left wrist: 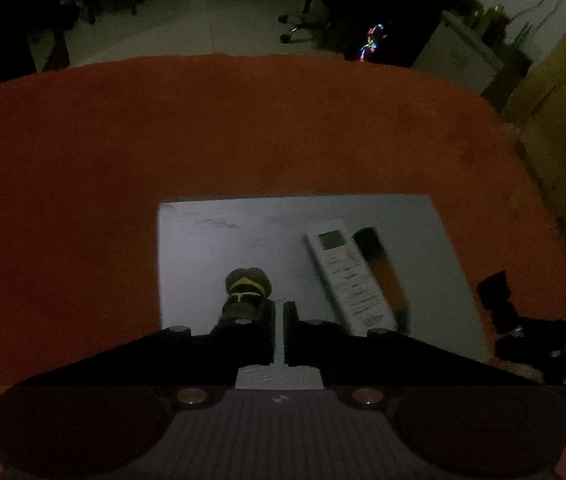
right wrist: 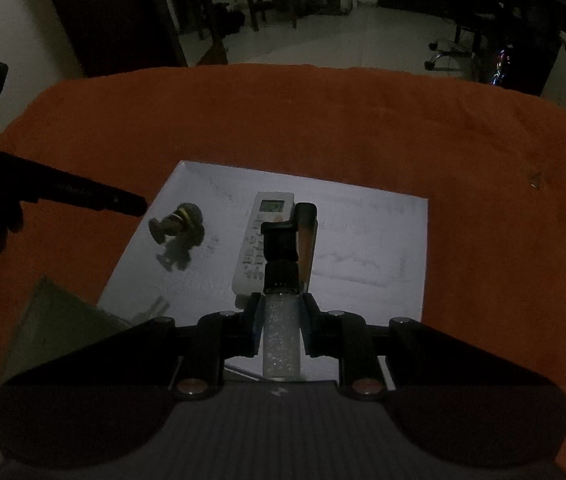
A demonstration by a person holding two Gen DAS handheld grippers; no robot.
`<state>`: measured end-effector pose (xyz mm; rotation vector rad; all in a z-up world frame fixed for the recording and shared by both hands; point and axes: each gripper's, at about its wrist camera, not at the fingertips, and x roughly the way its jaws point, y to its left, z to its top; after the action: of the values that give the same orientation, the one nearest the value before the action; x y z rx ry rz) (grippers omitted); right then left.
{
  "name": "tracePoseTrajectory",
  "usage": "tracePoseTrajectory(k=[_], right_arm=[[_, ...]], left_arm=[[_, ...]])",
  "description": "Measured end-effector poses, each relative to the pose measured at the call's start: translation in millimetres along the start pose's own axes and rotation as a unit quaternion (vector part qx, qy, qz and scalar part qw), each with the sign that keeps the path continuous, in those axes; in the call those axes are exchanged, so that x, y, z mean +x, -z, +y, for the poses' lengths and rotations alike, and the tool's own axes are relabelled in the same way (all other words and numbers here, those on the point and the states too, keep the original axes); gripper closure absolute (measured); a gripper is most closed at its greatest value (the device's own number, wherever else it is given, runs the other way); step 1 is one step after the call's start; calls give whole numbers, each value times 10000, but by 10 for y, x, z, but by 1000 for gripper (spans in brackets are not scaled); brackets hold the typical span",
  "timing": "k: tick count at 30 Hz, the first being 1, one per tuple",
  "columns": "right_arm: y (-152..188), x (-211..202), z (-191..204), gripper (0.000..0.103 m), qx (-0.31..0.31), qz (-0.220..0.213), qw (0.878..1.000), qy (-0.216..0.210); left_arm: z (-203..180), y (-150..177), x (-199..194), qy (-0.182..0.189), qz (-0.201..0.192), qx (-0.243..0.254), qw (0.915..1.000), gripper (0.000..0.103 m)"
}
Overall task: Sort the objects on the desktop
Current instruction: 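Carry the figurine and black-capped tube into the white box with both tools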
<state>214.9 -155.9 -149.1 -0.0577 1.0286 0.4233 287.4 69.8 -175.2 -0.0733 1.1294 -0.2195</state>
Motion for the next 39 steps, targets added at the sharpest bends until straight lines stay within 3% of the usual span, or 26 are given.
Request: tracePoseTrajectory(k=[2, 4, 5, 6, 9, 15, 17, 18, 19, 21, 25, 33, 39], right_arm=[[-1, 16, 5, 81, 9, 22, 10000, 14], [-6, 25, 7, 81, 21, 58, 10000, 9], [-6, 29, 9, 81, 23, 69, 10000, 6], [-8, 32, 13, 81, 19, 79, 10000, -7], [0, 37, 18, 81, 13, 93, 9999, -42], [55, 76, 23, 81, 2, 161, 9998, -79], [87, 92, 37, 81, 2, 180, 9998, -94], [108, 95, 43, 81, 4, 194, 9997, -117], [124, 100, 51, 81, -2, 207, 9997, -148], [160, 101, 64, 81, -25, 225, 9996, -177], [198, 90, 46, 81, -34, 231, 9995, -201], [189, -25, -73, 81, 58, 104, 9997, -195], [192, -308, -110, 81, 135, -157, 9994, -287]], left_arm=[[2, 5, 136, -170, 113, 17, 9998, 82], [-5, 19, 257, -462, 114, -2, 9989, 5], [-20, 30, 295, -676, 2, 26, 9977, 2], [-34, 34, 343, -839, -45, 85, 9964, 3], [-60, 12, 524, -833, 161, 394, 9956, 10], [-158, 20, 761, -1040, 345, 882, 9901, 8], [-163, 20, 827, -1027, 428, 915, 9896, 21], [-144, 30, 847, -889, 494, 862, 9911, 40], [-128, 57, 872, -761, 593, 823, 9919, 65], [-166, 93, 876, -770, 540, 891, 9916, 67], [-281, 125, 726, -945, 18, 985, 9906, 67], [-356, 26, 145, -671, -342, 625, 9952, 67], [-468, 133, -561, -265, -838, 602, 9943, 67]])
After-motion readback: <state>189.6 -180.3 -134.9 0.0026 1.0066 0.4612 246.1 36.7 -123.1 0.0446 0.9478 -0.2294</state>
